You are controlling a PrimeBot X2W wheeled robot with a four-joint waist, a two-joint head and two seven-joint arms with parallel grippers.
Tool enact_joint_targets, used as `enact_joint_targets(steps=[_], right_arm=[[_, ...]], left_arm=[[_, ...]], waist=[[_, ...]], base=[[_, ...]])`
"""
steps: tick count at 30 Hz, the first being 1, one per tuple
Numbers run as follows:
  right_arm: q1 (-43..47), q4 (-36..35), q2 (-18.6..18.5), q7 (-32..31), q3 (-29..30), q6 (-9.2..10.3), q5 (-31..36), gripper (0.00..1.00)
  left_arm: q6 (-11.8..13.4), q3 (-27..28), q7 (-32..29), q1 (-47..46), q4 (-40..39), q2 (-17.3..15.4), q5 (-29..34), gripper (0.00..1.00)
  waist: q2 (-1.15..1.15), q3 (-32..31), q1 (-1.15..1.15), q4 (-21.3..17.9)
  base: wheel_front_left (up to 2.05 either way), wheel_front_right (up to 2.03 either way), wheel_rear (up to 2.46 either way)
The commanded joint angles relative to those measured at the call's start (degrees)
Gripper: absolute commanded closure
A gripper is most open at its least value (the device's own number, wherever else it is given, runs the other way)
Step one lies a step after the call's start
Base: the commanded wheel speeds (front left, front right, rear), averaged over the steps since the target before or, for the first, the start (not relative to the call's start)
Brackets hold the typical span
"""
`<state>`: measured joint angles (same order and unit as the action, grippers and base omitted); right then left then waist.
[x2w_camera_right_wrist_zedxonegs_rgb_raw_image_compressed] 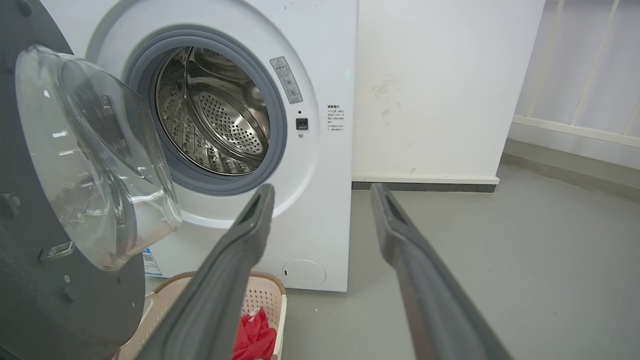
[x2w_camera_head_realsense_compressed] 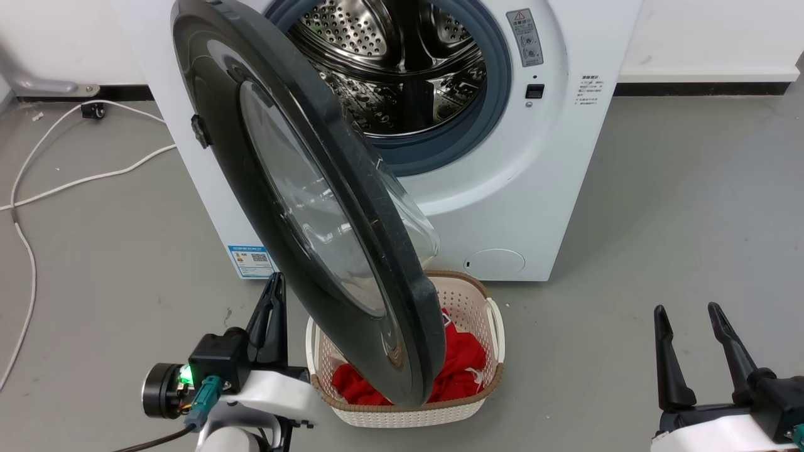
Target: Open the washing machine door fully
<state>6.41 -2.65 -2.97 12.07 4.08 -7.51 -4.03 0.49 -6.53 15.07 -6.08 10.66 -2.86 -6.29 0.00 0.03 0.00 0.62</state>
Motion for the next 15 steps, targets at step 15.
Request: enact_joint_targets(steps=[15], right_arm=[[0.24, -1.09, 0.17, -0.74, 0.28, 0.04, -0.48, 0.00]], left_arm=[[2.95, 1.32, 0.15, -4.08, -21.77, -0.02, 0.44, 1.00]], waist=[[0.00, 0.26, 0.00, 0.35]], base=[[0.00, 0.00, 0.00]])
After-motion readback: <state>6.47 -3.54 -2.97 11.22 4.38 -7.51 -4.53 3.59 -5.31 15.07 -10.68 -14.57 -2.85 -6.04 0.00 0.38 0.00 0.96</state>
